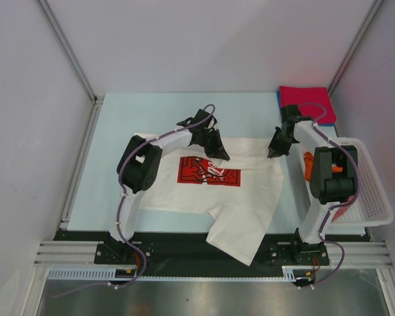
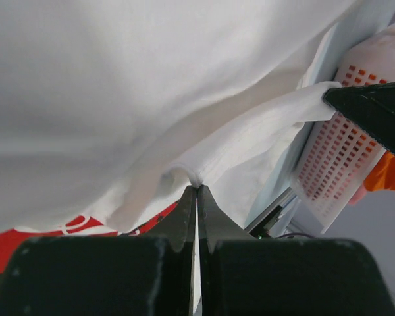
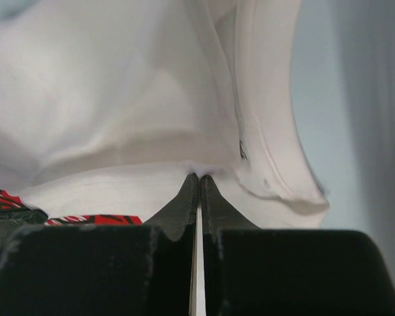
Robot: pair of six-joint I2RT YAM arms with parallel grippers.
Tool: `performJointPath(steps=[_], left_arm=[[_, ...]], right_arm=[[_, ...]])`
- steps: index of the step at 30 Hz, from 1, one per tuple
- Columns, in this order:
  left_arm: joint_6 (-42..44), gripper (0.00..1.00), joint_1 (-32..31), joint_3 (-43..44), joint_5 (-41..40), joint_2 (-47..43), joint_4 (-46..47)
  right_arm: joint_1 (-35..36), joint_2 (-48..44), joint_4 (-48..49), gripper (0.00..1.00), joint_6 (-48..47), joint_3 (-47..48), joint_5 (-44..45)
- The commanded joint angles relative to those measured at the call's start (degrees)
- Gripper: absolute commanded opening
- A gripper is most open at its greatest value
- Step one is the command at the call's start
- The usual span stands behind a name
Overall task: Fold and stack the t-shirts
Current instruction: Fold the tshirt
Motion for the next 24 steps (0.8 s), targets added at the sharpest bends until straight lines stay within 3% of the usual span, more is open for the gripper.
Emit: performJointPath(steps=[1,17,24], left_arm=[[-2.5,0.00,1.7,5.2,1.4,1.4,0.0],[-5.5,0.00,4.7,10.3,1.0,5.4,0.3],[-5.8,0.00,4.9,12.6,0.4,7.1,-0.3]], right_arm=[[-0.4,3.3,-0.8,0.00,-1.2,5.7,-0.4],[-1.2,12.6,-2.5,0.00,-1.8,18.9,-2.2],[-1.4,15.6,-2.9,0.05,-2.4,23.2,-2.4]])
